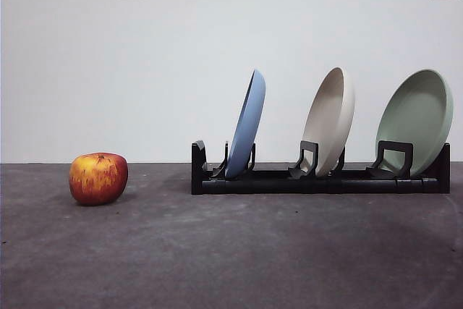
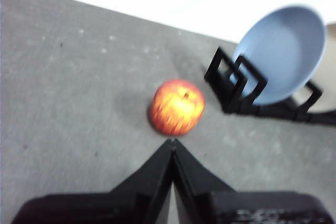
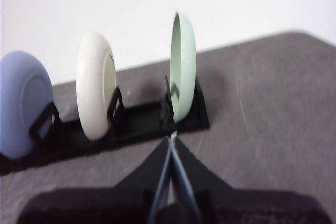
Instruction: Take the blue plate from the plate rack,put the plate on the table,take the apple from the table,put the apple in the plate
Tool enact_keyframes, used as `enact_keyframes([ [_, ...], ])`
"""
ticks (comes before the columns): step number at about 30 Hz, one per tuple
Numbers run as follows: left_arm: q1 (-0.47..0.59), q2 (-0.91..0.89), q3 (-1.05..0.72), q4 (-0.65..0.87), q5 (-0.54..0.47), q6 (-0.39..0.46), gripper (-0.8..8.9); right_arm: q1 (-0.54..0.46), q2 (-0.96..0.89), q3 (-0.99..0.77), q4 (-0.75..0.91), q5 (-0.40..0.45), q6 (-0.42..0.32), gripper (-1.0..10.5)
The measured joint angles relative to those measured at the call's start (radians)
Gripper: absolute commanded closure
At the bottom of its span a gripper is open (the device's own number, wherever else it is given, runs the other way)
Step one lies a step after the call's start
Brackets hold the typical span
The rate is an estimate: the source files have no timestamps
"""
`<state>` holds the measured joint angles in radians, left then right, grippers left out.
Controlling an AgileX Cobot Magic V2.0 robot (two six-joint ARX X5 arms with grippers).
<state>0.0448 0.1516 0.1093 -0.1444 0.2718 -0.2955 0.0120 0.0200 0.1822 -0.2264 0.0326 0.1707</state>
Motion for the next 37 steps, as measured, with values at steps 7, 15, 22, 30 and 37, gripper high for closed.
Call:
enact_keyframes([
  [7, 0.000, 0.246, 0.196, -0.001, 0.000, -0.028, 8.19, 0.000, 0.140, 0.133, -0.133, -0.044, 0.108, 9.6],
  [15, -0.008, 0.681, 0.575, -0.077, 0.051, -0.036, 8.19, 0.000, 0.460, 0.376, -0.307, -0.084, 0.135, 9.5],
  [22, -0.106, 1.056, 0.983, -0.251, 0.140, -0.039, 8.19, 0.000, 0.728, 0.562, -0.414, -0.193, 0.140, 9.5],
  [30, -0.265, 1.439, 1.400, -0.394, 0.213, -0.039, 8.19, 0.001, 0.914, 0.702, -0.468, -0.226, 0.124, 9.5],
  [37, -0.367, 1.832, 1.891, -0.569, 0.264, -0.039, 8.19, 0.001, 1.028, 0.792, -0.569, -0.352, 0.087, 9.5],
])
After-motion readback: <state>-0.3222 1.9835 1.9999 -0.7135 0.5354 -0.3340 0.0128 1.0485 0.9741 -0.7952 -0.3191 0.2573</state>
